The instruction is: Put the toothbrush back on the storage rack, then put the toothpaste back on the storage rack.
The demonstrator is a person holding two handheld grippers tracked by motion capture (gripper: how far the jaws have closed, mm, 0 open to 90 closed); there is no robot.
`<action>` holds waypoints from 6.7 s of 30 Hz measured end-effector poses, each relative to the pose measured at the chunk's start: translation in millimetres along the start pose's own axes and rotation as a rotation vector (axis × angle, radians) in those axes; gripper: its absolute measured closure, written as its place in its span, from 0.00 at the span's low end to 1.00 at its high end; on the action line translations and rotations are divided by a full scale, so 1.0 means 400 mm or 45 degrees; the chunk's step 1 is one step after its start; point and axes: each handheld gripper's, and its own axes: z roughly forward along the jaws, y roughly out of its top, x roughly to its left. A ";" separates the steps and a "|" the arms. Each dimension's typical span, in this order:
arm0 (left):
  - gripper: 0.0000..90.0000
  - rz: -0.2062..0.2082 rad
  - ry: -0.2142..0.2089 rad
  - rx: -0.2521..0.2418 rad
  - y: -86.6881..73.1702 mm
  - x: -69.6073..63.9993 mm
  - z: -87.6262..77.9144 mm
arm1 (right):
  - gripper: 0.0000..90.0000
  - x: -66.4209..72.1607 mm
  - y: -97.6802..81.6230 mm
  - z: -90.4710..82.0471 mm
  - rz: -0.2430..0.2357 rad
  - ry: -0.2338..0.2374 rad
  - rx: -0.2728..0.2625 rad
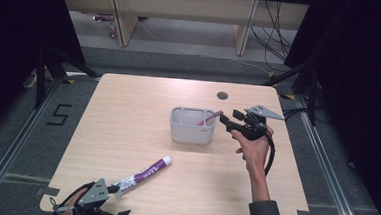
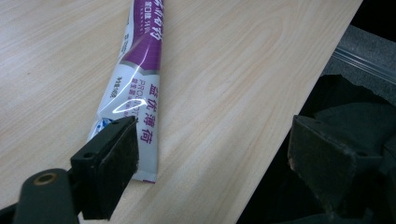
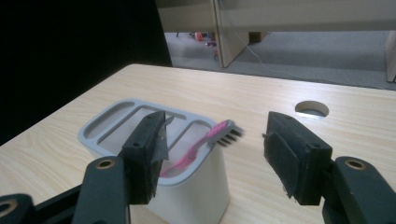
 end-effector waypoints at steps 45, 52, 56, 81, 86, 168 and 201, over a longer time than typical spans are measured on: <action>0.17 -0.003 0.015 -0.010 0.002 -0.004 -0.004 | 0.43 0.054 -0.131 -0.152 -0.077 0.062 0.139; 0.17 -0.006 0.014 -0.020 0.002 -0.004 -0.004 | 0.43 0.062 -0.168 -0.163 -0.089 0.079 0.152; 0.17 -0.008 0.014 -0.023 0.002 -0.005 -0.003 | 0.43 0.069 -0.191 -0.173 -0.070 0.087 0.180; 0.17 0.016 0.021 0.003 0.007 0.000 -0.004 | 0.42 0.086 -0.303 -0.235 -0.013 0.085 0.235; 0.17 -0.008 0.011 -0.014 0.008 -0.004 0.000 | 0.42 0.088 -0.322 -0.242 -0.038 0.088 0.245; 0.65 -0.025 0.043 -0.079 0.014 -0.002 -0.004 | 0.31 0.176 -0.412 -0.338 -0.127 0.092 0.355; 0.99 0.105 0.147 0.092 0.039 0.037 0.064 | 0.33 0.193 -0.411 -0.338 -0.103 0.114 0.386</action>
